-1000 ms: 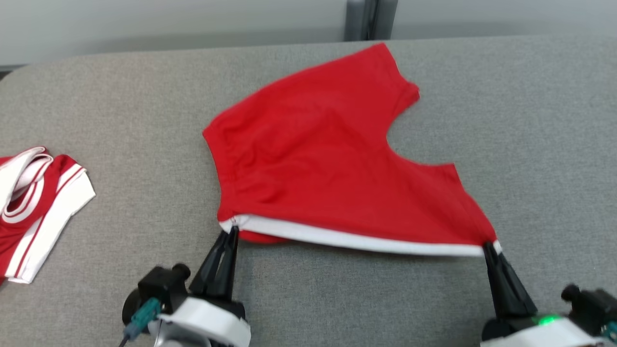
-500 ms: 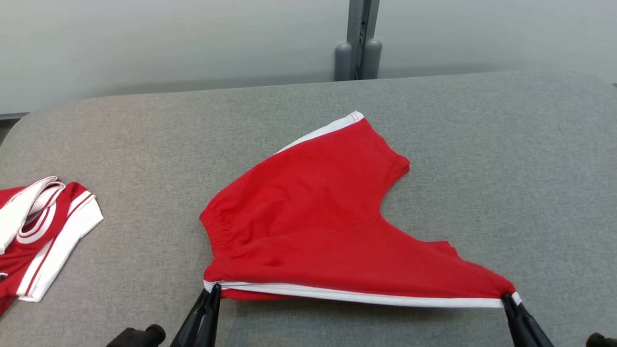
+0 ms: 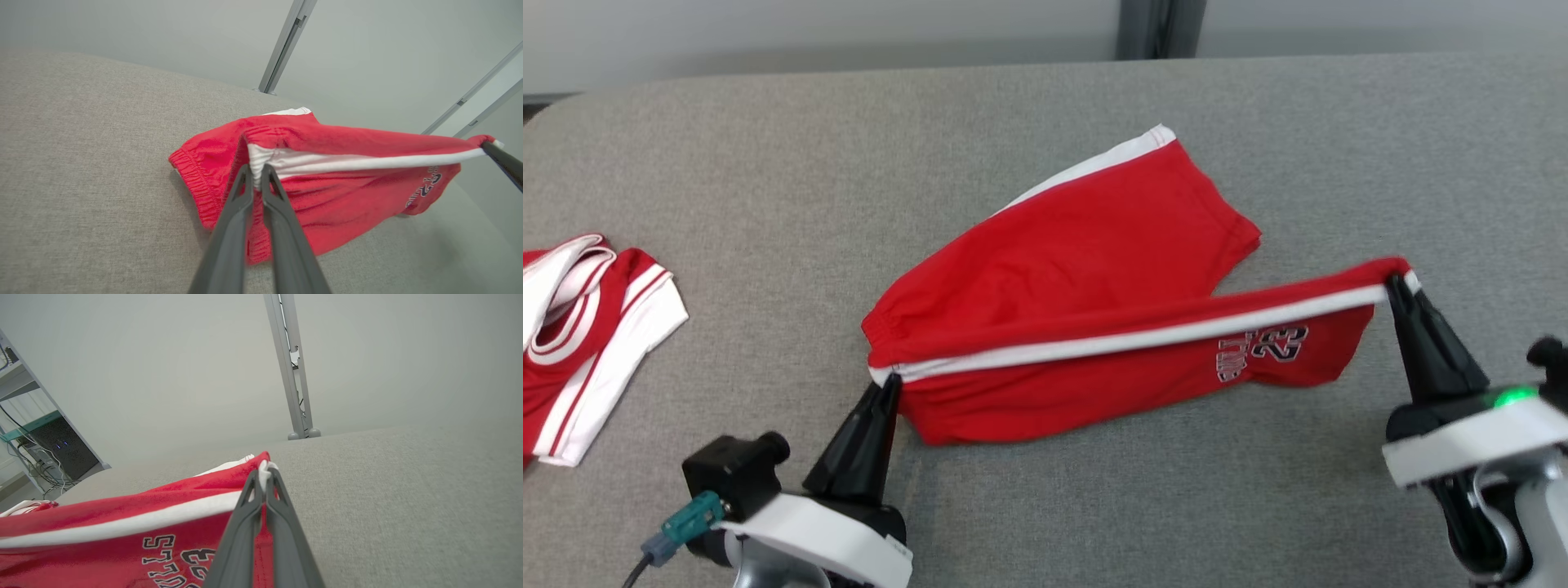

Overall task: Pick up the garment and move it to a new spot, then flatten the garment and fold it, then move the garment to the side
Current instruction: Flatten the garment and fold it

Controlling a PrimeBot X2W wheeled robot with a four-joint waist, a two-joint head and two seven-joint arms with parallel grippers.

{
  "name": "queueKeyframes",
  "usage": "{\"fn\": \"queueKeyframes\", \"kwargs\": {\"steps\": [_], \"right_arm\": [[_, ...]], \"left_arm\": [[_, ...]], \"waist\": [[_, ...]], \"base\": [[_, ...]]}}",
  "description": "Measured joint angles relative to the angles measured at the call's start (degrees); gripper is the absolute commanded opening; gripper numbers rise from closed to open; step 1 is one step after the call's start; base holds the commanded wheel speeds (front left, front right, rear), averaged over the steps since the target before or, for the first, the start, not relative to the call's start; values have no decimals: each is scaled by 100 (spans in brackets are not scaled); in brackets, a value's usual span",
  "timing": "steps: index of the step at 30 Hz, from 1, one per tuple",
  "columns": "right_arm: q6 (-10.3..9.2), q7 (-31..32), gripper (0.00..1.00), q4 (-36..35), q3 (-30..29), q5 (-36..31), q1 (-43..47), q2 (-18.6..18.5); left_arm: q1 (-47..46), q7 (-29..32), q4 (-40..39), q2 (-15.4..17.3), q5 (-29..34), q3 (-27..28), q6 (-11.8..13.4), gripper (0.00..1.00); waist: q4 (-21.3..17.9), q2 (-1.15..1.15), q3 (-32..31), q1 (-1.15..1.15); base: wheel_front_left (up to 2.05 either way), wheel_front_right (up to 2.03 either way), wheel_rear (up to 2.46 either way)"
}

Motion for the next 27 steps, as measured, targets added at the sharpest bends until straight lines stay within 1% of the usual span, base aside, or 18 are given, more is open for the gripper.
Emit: {"fn": "queueKeyframes", "kwargs": {"steps": [5,8,13,18,23,24,25,26,27], "right_arm": [[0,-158,0,1002,478,132,-1439,-300],[-1,-267,0,1648,847,231,-2299,-436],[-1,-378,0,2585,1490,411,-3637,-558],[-1,-433,0,3541,1980,611,-4472,-734],[-1,-531,0,4240,2396,900,-4838,-739],[-1,-580,28,4314,2495,968,-4842,-726],[-2,-650,92,4346,2576,1011,-4847,-717],[-2,-709,100,4392,2647,1020,-4874,-715],[-2,-778,100,4418,2658,1055,-4883,-701]], "left_arm": [[-691,-109,310,-64,-26,11,-178,0],[-1092,-254,523,-164,-18,-9,-232,0],[-1582,-437,837,-285,1,-66,-337,0],[-2052,-584,1288,-431,-12,-234,-506,0],[-2401,-750,1774,-533,-22,-390,-633,0],[-2440,-784,1864,-543,-16,-423,-651,34],[-2466,-842,1934,-548,22,-447,-649,100],[-2482,-905,2000,-555,76,-454,-622,100],[-2485,-966,2062,-561,78,-442,-604,100]], "waist": [[180,0,471,0],[353,0,723,0],[632,0,1110,0],[970,0,1407,0],[1230,0,1631,0],[1258,0,1658,0],[1272,0,1676,0],[1269,0,1681,0],[1253,0,1675,0]], "base": [[0,0,0],[0,0,0],[0,0,0],[0,0,0],[0,0,0],[0,0,0],[0,0,0],[0,0,0],[0,0,0]]}}
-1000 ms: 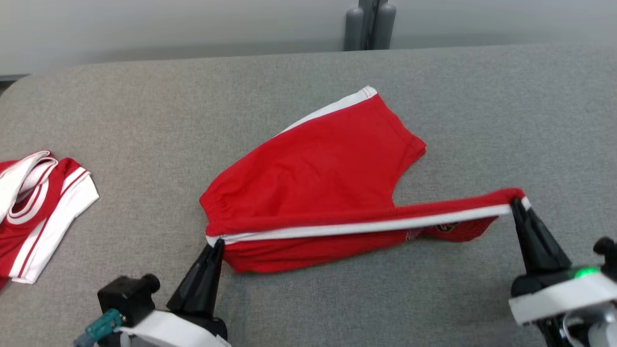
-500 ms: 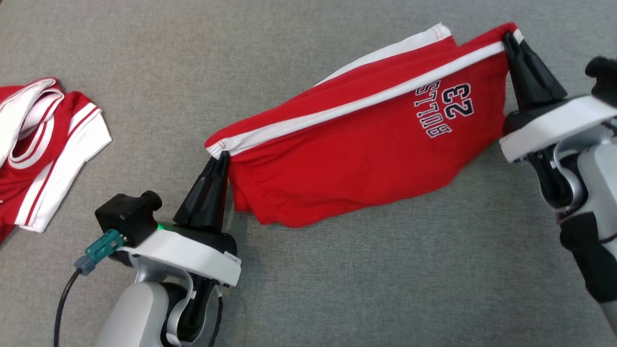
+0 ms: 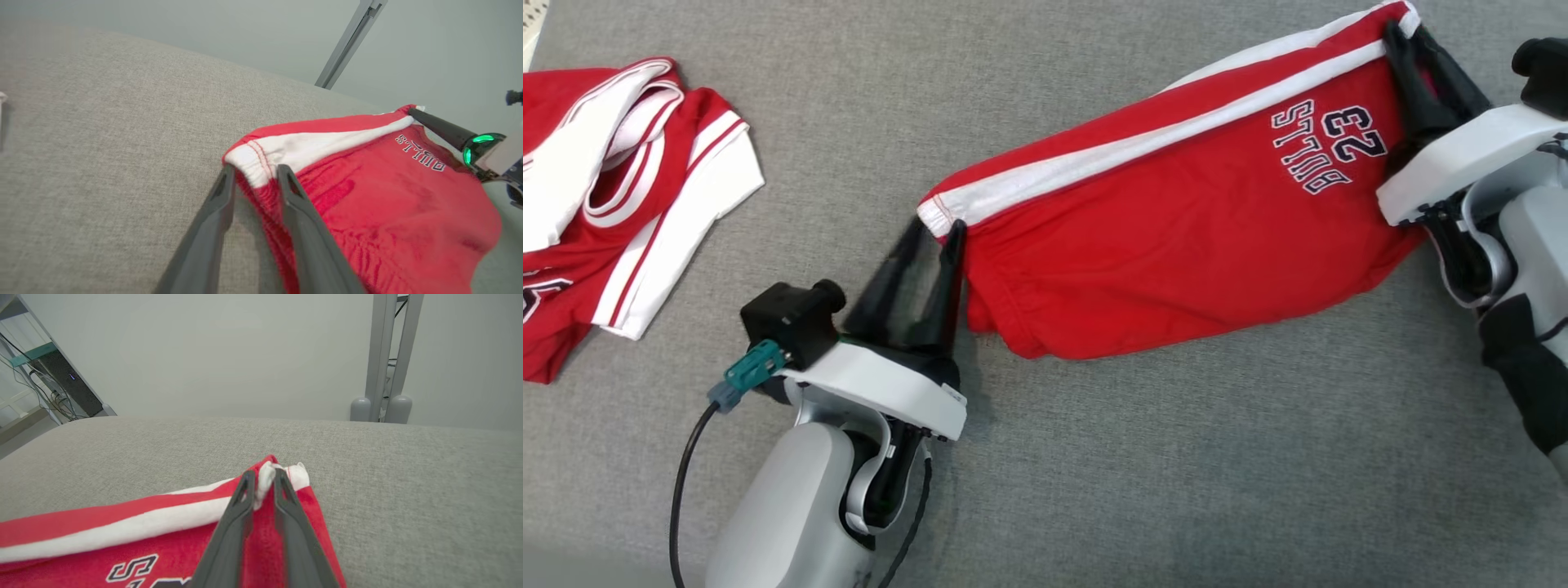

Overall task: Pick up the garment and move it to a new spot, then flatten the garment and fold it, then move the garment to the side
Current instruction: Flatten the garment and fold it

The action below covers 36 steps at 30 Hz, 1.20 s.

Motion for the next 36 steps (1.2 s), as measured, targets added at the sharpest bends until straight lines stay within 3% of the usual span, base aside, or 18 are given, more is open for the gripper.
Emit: {"fn": "queueKeyframes", "kwargs": {"steps": [4,9,14,25,36], "right_arm": [[0,-87,100,-249,-12,25,106,152],[0,-102,100,-1400,-843,-597,725,250],[0,-102,100,-2376,-1623,-1341,1642,575],[0,-103,100,-3584,-2479,-2215,3137,892],[0,-102,100,-3813,-2622,-2384,3830,1092]], "left_arm": [[9,-334,188,11,81,101,157,100],[65,-702,144,30,397,286,393,100],[190,-773,-199,24,835,583,636,100],[661,-784,-703,-53,1527,1212,633,100],[1041,-784,-555,-100,1725,1348,488,100]], "waist": [[-159,0,-47,0],[-372,0,-157,0],[-575,0,-334,0],[-885,0,-811,0],[-993,0,-1027,0]], "base": [[0,0,0],[0,0,0],[0,0,0],[0,0,0],[0,0,0]]}}
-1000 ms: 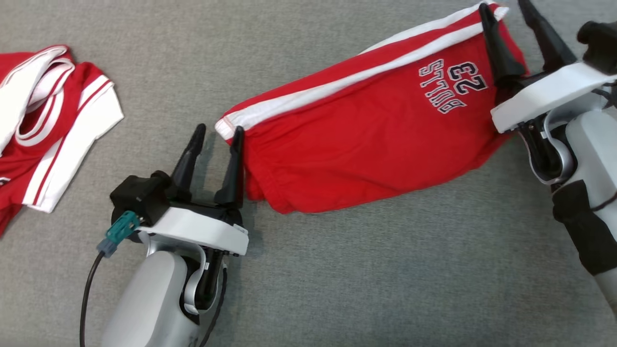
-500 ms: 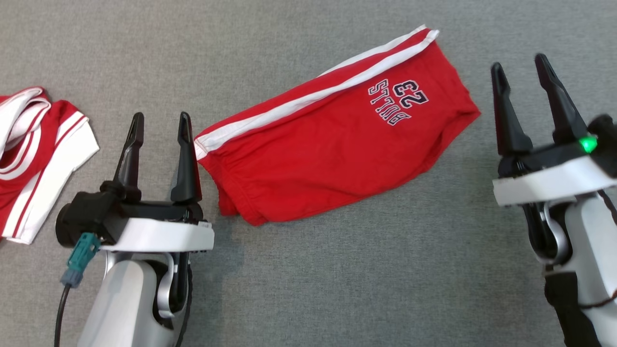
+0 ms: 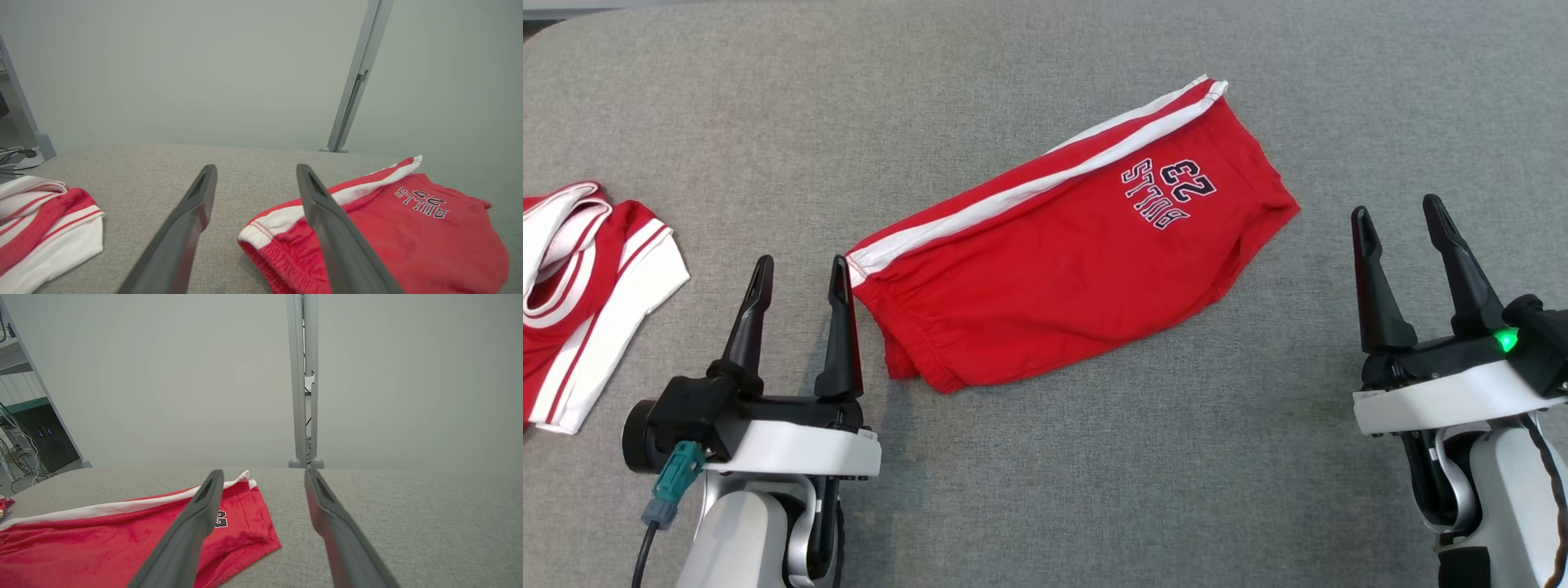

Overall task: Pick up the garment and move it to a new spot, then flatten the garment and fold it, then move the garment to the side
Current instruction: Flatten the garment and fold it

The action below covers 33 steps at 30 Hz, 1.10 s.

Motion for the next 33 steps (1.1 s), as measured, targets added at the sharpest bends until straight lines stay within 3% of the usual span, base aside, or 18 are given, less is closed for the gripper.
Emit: {"fn": "queueKeyframes", "kwargs": {"steps": [10,17,22,26,32,33], "right_arm": [[0,-1,100,56,-25,-8,-4,-12],[0,-1,100,641,88,48,-504,-162],[0,-1,100,1705,326,214,-1210,-291],[0,108,100,2942,721,412,-1847,-378],[0,258,100,3723,1156,794,-2318,-441],[0,288,82,3801,1224,878,-2368,-444]], "left_arm": [[-25,0,138,-23,40,16,-91,100],[-214,0,120,-37,42,-24,-107,100],[-338,0,155,-47,52,-121,-130,100],[-436,-1,163,-58,31,-259,-129,100],[-497,0,156,-62,-14,-348,-107,100],[-497,0,153,-60,-19,-350,-104,100]], "waist": [[67,0,-7,0],[160,0,130,0],[276,0,271,0],[419,0,390,0],[524,0,444,0],[523,0,440,0]], "base": [[0,0,0],[0,0,0],[0,0,0],[0,0,0],[0,0,0],[0,0,0]]}}
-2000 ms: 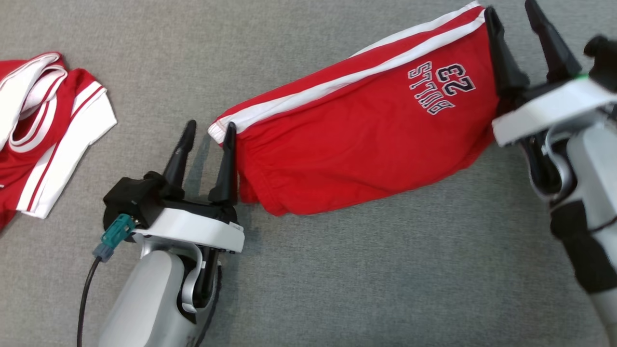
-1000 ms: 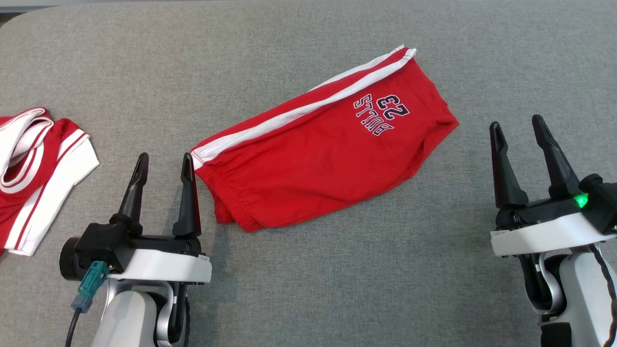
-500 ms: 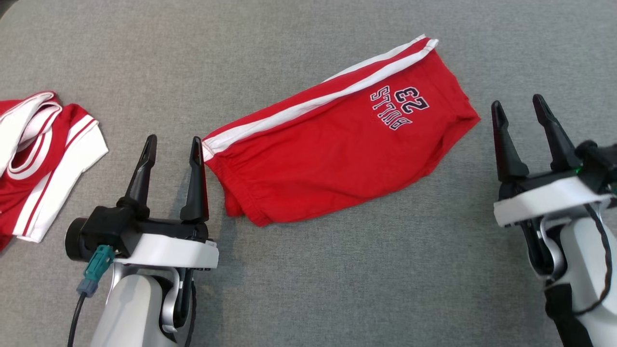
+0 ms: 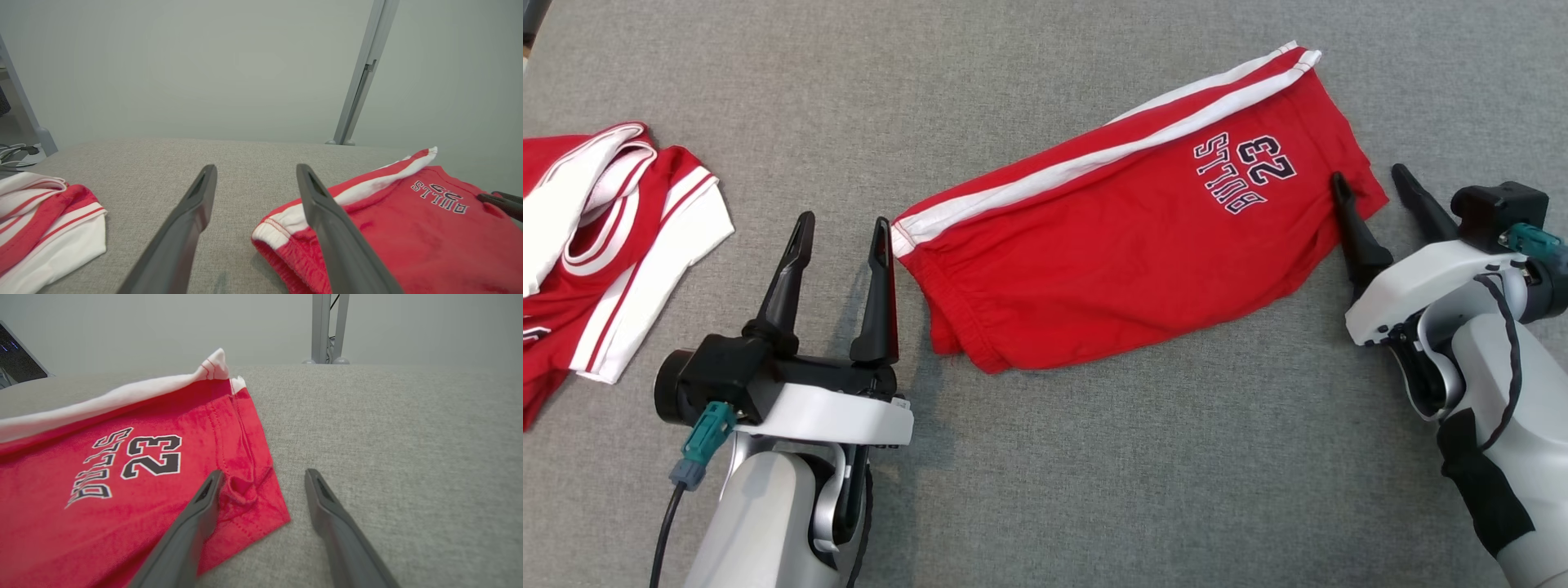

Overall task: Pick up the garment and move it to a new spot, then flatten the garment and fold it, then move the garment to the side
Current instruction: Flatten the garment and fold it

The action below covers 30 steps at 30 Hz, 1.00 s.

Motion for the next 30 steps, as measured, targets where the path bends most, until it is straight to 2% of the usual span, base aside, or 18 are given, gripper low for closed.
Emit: {"fn": "queueKeyframes", "kwargs": {"steps": [1,4,9,16,24,30], "right_arm": [[0,19,0,78,63,81,-34,-3],[0,133,0,242,270,370,-123,0],[1,-44,0,215,550,778,-20,-10],[1,-305,0,-453,520,1132,848,-56],[2,-312,0,-1489,-456,928,2310,58],[3,-311,0,-1856,-926,653,2922,92]], "left_arm": [[1,0,-4,0,-12,1,2,100],[4,0,-15,-1,-30,3,34,100],[74,0,-16,-2,-7,55,48,100],[235,0,-36,-2,51,188,40,100],[412,0,-32,8,92,260,-31,100],[433,-1,21,23,108,259,-68,100]], "waist": [[-5,0,-4,0],[-35,0,-25,0],[-106,0,-103,0],[-287,0,-260,0],[-534,0,-475,0],[-628,0,-572,0]], "base": [[0,0,0],[0,0,0],[0,0,0],[0,0,0],[0,0,0],[0,0,0]]}}
